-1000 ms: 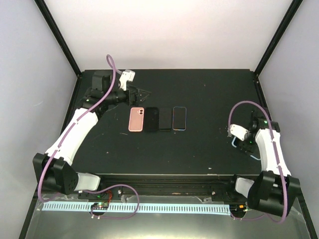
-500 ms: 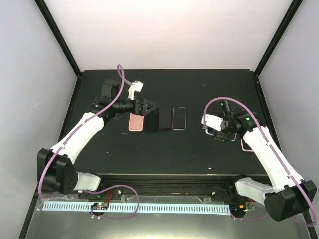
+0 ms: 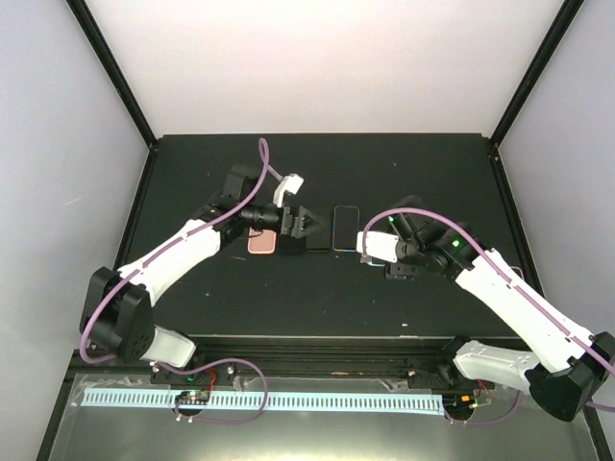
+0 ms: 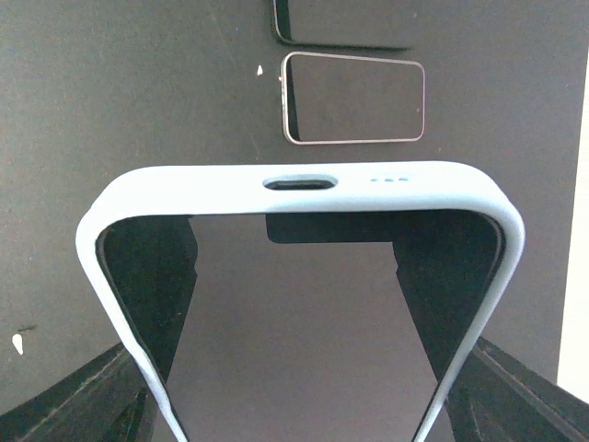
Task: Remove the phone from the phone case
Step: Pick up the phone at the center of the board.
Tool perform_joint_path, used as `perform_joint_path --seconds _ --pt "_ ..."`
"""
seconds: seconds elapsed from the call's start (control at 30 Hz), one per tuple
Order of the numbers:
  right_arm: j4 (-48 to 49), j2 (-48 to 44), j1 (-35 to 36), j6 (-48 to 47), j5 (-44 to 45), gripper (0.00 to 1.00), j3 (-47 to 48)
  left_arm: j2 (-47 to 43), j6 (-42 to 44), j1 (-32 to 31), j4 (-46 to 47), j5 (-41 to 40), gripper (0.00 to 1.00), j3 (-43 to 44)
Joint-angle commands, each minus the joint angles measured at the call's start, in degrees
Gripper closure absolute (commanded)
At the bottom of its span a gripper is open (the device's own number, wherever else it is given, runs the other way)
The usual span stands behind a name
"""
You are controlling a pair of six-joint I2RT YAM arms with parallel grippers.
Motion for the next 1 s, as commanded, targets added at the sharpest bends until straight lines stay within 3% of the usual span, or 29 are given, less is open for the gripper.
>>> perform_joint_path --seconds 0.0,0.67,0.97 --pt "4.14 0.14 4.20 1.86 4.62 0.40 1.91 1.22 -2.76 -2.97 5.10 4.44 0.12 0.04" --pt "5.45 3.41 11.04 1.60 7.03 0.40 3.76 8.26 -9.37 -11.84 13.58 12.00 0.32 1.50" --pt "6.95 4.53 12.82 0.90 10.68 0.40 3.68 10.30 -9.24 -13.49 12.55 11.27 0.53 2.50"
